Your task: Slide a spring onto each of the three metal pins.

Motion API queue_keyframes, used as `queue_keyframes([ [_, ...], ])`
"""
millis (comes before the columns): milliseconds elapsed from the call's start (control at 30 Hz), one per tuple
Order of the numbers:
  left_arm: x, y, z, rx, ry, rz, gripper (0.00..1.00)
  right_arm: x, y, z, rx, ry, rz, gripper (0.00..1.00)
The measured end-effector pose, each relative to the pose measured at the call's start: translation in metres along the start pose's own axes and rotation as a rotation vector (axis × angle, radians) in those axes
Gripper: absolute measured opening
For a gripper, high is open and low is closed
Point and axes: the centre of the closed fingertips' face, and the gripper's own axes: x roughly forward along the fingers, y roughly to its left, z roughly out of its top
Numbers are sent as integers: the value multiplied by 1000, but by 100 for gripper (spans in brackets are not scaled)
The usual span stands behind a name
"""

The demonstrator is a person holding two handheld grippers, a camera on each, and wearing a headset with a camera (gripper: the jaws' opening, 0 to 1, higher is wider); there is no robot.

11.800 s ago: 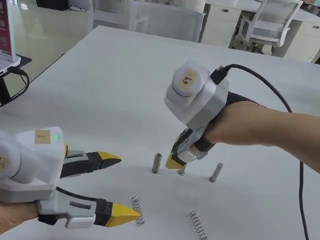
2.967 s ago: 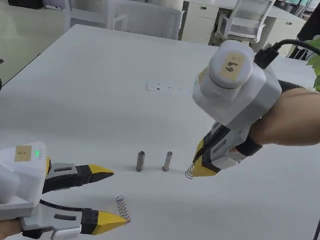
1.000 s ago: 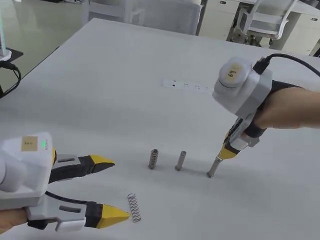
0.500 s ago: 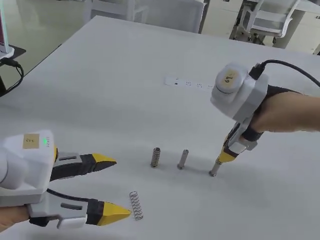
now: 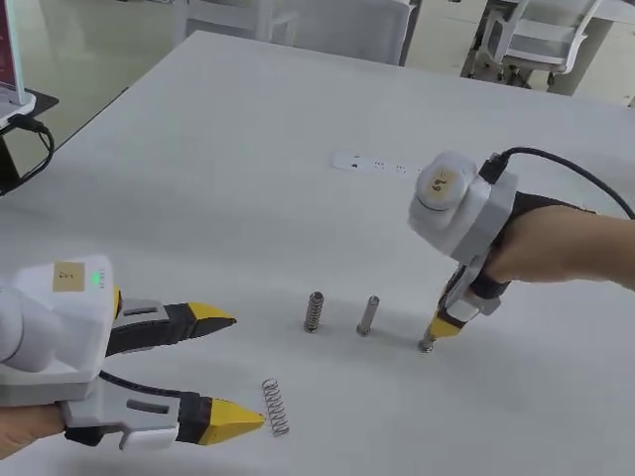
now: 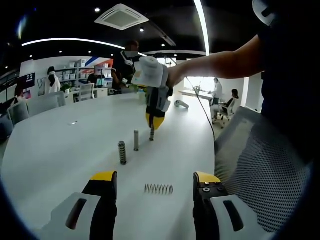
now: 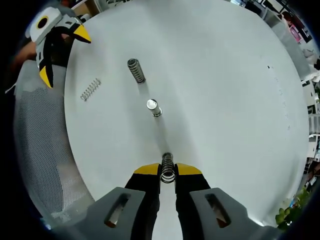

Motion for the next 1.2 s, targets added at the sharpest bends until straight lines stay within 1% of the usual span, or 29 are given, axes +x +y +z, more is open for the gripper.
queue_keyframes([
  [567, -2, 1, 1, 0, -5, 4, 57, 14, -2, 0, -2, 16, -12, 8],
  [767, -2, 0, 2, 3, -4, 2, 56, 14, -1, 0, -4, 18, -14, 8],
  [1067, -2, 1, 3, 4, -6, 1, 56, 13, -1, 2, 2, 3, -12, 9],
  [1133, -2, 1, 3, 6, -5, 0, 56, 13, -1, 3, 4, -8, -17, 11],
  [1200, -2, 1, 3, 5, -5, -1, 56, 11, 1, 5, 11, -16, -6, 12],
])
